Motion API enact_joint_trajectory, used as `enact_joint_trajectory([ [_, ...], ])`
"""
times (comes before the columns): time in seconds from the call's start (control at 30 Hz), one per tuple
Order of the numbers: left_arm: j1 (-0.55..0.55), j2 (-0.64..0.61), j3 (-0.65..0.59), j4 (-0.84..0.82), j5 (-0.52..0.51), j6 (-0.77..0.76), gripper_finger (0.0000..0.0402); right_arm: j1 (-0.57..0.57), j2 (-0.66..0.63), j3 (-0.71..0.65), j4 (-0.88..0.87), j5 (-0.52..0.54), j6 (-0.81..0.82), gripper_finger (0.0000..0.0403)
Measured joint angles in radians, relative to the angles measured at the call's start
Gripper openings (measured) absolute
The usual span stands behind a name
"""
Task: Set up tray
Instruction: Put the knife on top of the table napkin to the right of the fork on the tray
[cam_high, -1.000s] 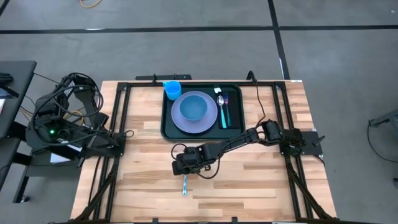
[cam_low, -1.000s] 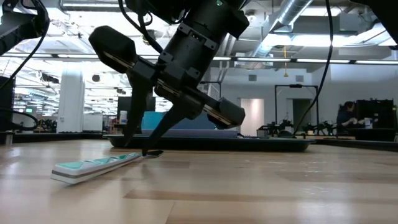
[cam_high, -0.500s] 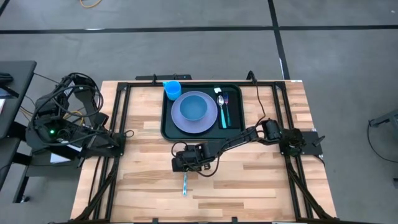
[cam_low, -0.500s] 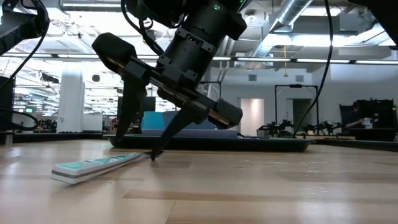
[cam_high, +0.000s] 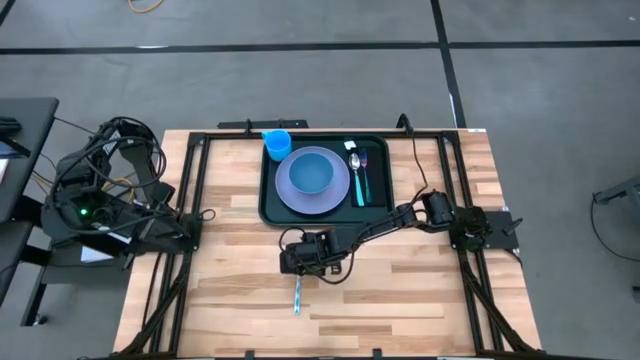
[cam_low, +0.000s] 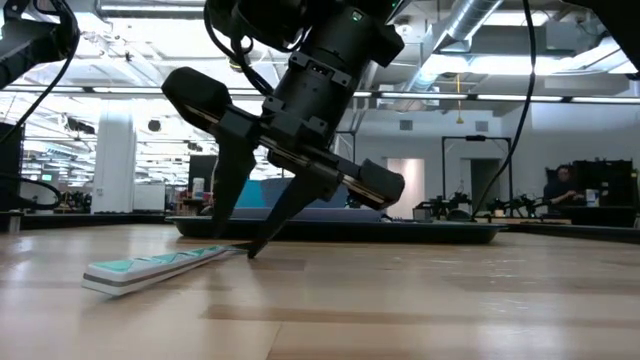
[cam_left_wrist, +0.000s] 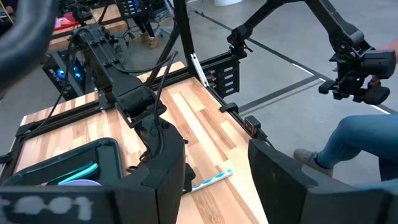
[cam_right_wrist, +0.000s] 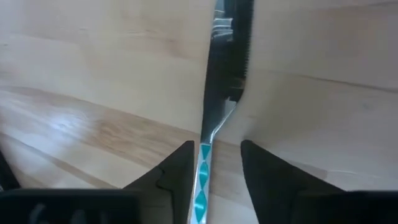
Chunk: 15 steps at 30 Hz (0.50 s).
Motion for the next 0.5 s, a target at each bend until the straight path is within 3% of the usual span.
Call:
enact_joint_trajectory([
  [0.2,0.0,0.0,0.0,0.0,0.003,0.0,0.0167,-0.001,0.002,-0.005,0.05,-0.026,-0.007,0.0114],
  [0.5,0.0,0.0,0.0,-0.001,0.004,0.0,0.0167,-0.008,0.006,-0.005,0.08,-0.035,-0.043,0.0133],
])
